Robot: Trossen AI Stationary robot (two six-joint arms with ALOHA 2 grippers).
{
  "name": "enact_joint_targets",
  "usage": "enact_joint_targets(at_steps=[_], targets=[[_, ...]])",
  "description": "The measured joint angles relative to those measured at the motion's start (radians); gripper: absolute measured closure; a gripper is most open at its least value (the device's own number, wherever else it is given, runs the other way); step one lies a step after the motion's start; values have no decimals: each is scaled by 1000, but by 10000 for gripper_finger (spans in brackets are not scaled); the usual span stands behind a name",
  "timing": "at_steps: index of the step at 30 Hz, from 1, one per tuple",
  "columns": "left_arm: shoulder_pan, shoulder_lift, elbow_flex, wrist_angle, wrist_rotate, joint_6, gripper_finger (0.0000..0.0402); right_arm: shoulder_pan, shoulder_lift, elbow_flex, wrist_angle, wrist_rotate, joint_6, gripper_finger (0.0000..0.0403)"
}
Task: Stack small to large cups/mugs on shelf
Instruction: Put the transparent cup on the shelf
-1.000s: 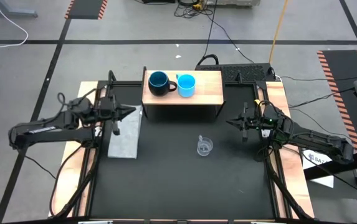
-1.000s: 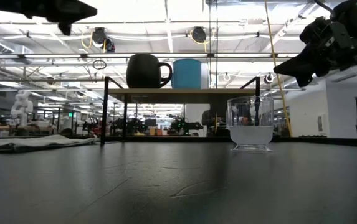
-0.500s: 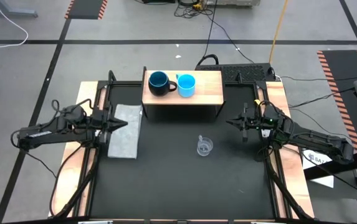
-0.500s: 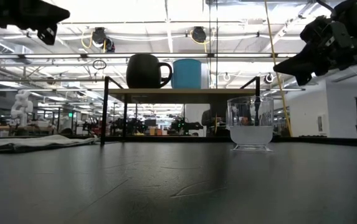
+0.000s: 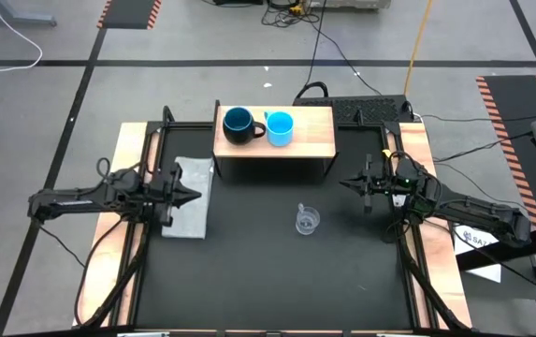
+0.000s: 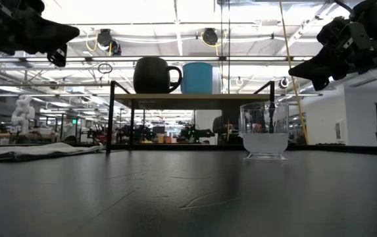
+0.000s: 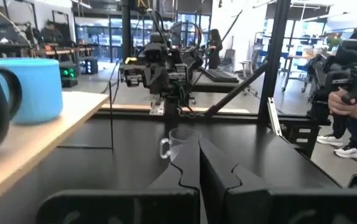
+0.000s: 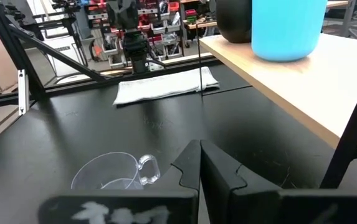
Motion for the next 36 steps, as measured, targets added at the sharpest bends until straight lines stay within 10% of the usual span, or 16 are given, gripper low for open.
enact_joint_targets(at_steps=[36], targets=[[-38,2,-100,46,-15,5,400,125,0,0,135,-132,10,403]])
